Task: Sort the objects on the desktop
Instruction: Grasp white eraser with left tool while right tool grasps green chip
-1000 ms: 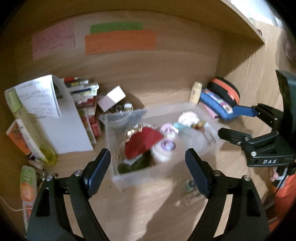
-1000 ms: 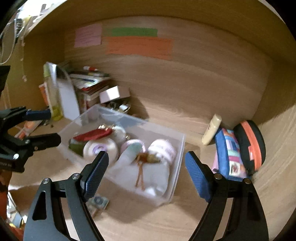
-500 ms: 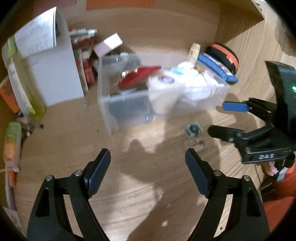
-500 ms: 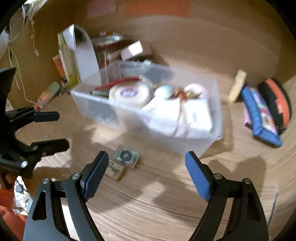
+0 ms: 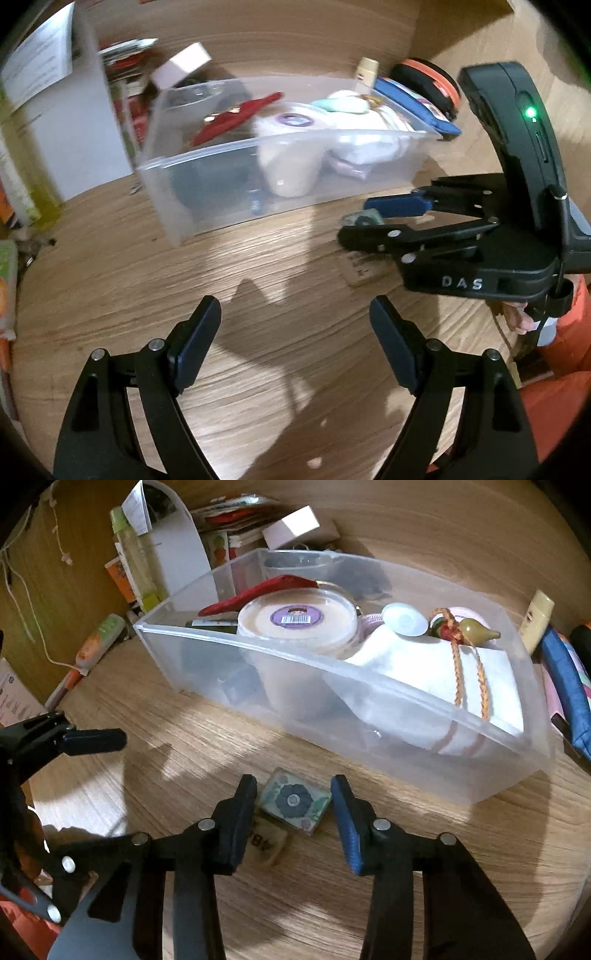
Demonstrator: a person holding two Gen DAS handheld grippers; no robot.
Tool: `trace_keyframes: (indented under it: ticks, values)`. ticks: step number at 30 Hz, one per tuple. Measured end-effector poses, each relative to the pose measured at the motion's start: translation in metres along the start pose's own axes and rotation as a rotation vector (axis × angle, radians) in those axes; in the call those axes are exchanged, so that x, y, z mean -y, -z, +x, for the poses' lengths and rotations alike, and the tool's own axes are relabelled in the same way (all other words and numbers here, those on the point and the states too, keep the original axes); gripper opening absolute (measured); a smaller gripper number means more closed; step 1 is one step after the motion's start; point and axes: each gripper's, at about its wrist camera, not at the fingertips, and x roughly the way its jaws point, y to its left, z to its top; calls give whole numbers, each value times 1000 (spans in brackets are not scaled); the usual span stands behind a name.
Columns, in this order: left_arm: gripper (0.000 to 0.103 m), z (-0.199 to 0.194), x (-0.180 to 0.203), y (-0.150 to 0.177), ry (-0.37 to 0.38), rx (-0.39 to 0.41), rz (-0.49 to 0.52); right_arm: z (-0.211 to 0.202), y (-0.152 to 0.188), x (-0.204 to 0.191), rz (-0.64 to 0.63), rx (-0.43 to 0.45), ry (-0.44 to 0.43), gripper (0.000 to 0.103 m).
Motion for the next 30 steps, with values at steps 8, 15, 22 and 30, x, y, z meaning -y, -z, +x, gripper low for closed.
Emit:
trace_keyframes:
  ticks: [8, 15, 22, 30]
  values:
    - [83, 24, 27, -16, 49, -49, 64, -27, 9, 29, 69, 59, 12, 38]
    - [57, 36, 43, -25, 41, -59, 88, -52, 23, 51, 111, 105, 51, 38]
    - [44, 31, 47, -25, 17, -39, 104, -59, 25, 59, 131, 128, 46, 38]
    - [44, -3, 38, -39, 24, 63, 57, -74, 17, 58, 131, 179, 29, 38]
